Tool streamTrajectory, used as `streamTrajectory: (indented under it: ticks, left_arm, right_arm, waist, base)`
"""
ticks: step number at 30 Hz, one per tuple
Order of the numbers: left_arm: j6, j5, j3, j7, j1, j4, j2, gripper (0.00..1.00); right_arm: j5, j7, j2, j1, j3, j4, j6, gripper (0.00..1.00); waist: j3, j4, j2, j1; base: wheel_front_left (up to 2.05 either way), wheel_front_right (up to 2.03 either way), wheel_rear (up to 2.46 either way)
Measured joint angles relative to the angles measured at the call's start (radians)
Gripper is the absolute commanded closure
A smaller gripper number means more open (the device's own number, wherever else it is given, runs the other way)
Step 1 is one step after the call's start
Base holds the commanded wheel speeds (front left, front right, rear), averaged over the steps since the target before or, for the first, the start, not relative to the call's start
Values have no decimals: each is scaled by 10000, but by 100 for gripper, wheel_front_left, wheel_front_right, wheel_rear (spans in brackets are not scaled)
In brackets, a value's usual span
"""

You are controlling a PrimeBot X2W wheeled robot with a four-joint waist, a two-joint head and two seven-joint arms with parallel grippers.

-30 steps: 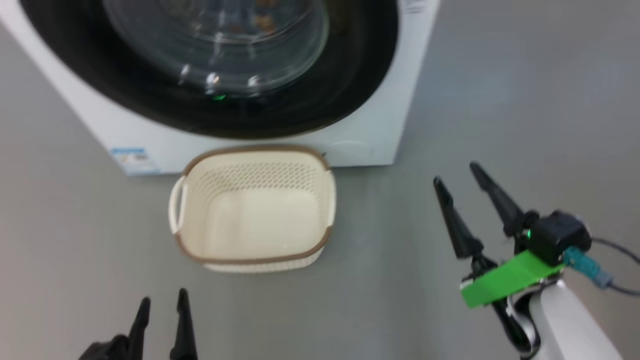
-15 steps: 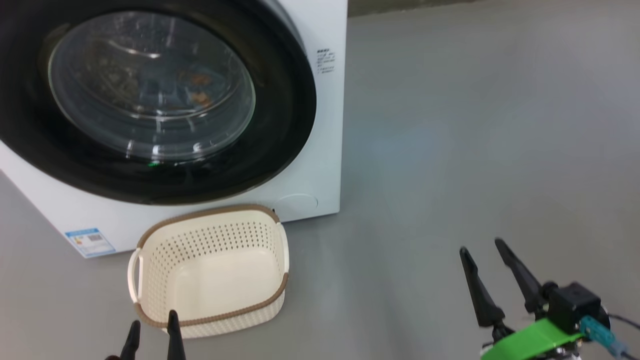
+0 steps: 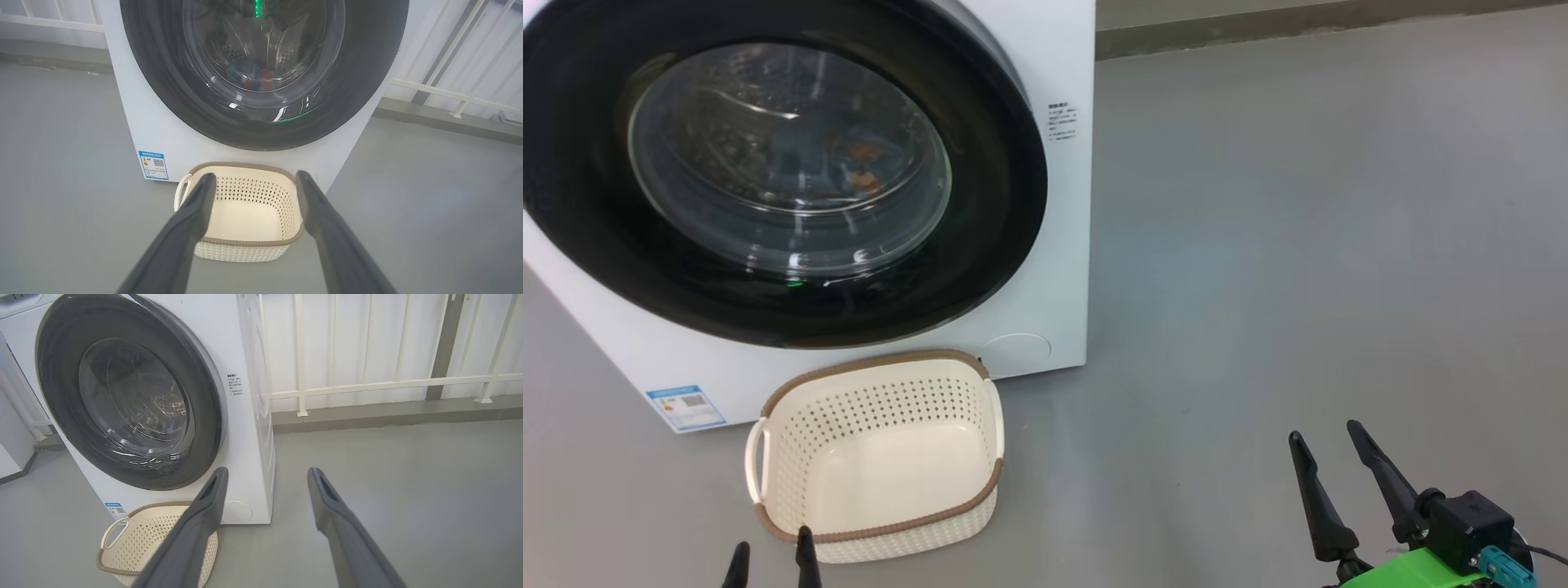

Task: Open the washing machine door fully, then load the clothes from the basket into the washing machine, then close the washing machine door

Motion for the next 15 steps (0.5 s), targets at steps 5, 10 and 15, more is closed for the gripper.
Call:
streamTrajectory:
  ticks: [5,10,15]
  left_arm:
    - [88,63,107,-2,1,-48,2,0]
    - [163,121,104,-2,10,-167,2,0]
    - [161,107,38,13,158,245,-79,100]
  right_arm:
    - [-12,0,12,-6,54,0,0,0]
    - [-12,0,38,-8,92,12,0,0]
    - [-12,4,119,61,157,533,0,100]
  waist:
    - [4,228,0,0]
    - [6,484,0,0]
    - [6,548,0,0]
  base:
    - [0,0,0]
    - [0,0,0]
    - [0,0,0]
